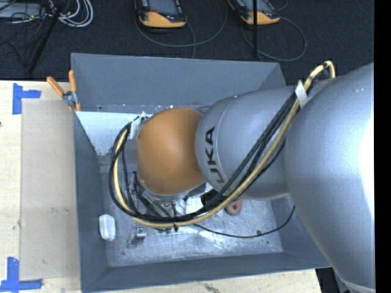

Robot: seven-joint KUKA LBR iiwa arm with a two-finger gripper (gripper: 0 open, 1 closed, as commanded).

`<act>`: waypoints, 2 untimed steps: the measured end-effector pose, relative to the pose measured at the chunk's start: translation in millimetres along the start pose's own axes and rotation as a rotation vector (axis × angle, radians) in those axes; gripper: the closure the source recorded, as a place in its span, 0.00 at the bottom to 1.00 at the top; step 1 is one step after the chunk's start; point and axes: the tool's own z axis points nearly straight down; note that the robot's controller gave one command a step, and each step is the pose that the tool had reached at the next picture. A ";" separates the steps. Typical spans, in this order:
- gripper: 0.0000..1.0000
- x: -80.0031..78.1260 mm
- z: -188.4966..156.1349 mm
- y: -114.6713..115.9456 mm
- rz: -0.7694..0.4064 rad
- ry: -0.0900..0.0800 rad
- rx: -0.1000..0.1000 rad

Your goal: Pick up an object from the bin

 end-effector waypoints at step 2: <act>0.00 -31.3 31.2 -33.7 -0.188 -0.016 -0.006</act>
Offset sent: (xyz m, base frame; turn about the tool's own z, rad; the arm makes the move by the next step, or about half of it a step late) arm 0.0616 -0.0841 -0.0772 -0.3518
